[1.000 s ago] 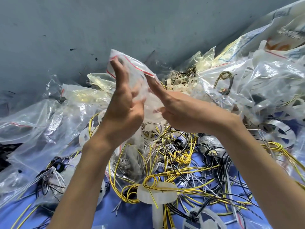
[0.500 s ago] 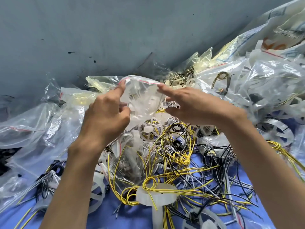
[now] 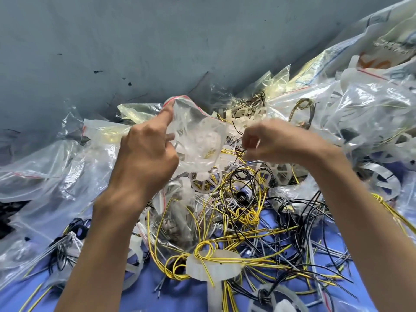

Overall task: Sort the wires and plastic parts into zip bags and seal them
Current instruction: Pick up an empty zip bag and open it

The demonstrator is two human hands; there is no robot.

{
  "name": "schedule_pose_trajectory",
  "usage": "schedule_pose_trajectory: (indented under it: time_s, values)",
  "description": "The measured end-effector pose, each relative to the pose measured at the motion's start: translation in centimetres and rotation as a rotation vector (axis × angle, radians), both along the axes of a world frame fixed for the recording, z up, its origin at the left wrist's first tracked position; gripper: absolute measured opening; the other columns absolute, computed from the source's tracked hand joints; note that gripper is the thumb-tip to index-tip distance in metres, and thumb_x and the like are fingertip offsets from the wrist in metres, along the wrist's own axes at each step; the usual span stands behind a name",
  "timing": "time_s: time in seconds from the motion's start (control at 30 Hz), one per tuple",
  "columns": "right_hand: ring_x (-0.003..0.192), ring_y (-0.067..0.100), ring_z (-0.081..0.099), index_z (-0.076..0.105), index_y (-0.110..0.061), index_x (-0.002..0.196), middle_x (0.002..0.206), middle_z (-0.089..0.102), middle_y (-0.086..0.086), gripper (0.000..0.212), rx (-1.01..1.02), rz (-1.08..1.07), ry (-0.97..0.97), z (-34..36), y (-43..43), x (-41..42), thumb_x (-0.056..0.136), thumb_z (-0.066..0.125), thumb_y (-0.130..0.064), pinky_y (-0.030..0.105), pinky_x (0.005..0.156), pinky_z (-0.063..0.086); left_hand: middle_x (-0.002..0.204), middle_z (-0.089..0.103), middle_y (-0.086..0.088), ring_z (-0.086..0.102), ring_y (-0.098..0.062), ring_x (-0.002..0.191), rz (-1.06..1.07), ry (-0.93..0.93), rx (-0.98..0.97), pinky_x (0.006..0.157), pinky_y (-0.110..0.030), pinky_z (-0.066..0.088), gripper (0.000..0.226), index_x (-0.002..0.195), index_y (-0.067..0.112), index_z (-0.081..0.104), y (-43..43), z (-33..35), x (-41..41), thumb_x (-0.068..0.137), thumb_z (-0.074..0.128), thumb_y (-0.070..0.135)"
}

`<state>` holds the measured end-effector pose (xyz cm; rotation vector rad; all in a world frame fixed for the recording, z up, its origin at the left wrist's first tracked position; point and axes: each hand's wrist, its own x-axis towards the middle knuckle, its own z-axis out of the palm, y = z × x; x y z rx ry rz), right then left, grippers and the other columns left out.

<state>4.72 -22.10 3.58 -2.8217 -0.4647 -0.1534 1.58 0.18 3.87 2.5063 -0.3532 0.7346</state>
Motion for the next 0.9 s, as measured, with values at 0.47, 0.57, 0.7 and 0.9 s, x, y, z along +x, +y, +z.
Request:
schedule_pose_trajectory:
  time_s: [0.47, 0.57, 0.7, 0.9]
  values:
    - [0.058, -0.001, 0.038, 0.06, -0.028, 0.119, 0.068, 0.042, -0.014, 0.036, -0.178, 0.072, 0.14, -2.4, 0.1, 1.4, 0.085, 0.068, -0.029, 0.023, 0.05, 0.031, 0.12, 0.066, 0.0, 0.065, -0.027, 0.101, 0.009, 0.112, 0.074, 0.087, -0.043, 0.05, 0.071, 0.14, 0.043, 0.036, -0.8, 1.1, -1.3, 0.07, 0.034, 0.03]
    - [0.067, 0.007, 0.046, 0.063, -0.03, 0.115, 0.075, 0.05, -0.01, 0.031, -0.172, 0.096, 0.1, -2.6, 0.5, 1.3, 0.084, 0.068, -0.026, 0.027, 0.059, 0.041, 0.121, 0.066, 0.003, 0.062, -0.026, 0.105, 0.035, 0.104, 0.06, 0.09, -0.043, 0.049, 0.065, 0.133, 0.046, 0.047, -0.8, 1.4, -1.6, 0.07, 0.036, 0.033]
    - [0.087, 0.011, 0.042, 0.059, -0.029, 0.125, 0.095, 0.048, -0.005, 0.041, -0.245, 0.143, 0.149, -3.2, 1.3, 1.3, 0.085, 0.067, -0.026, 0.024, 0.073, 0.034, 0.12, 0.066, 0.009, 0.063, -0.022, 0.102, 0.028, 0.129, 0.031, 0.091, -0.041, 0.049, 0.061, 0.128, 0.042, 0.054, -0.9, 1.5, -1.7, 0.07, 0.037, 0.034]
    - [0.084, 0.014, 0.06, 0.069, -0.021, 0.108, 0.101, 0.068, -0.002, 0.033, -0.145, 0.145, 0.241, -1.9, 0.5, 0.5, 0.091, 0.053, -0.046, 0.033, 0.076, 0.052, 0.113, 0.068, 0.005, 0.06, -0.024, 0.101, 0.026, 0.093, 0.008, 0.09, -0.041, 0.049, 0.057, 0.124, 0.039, 0.059, -0.8, 1.8, -1.9, 0.071, 0.038, 0.034]
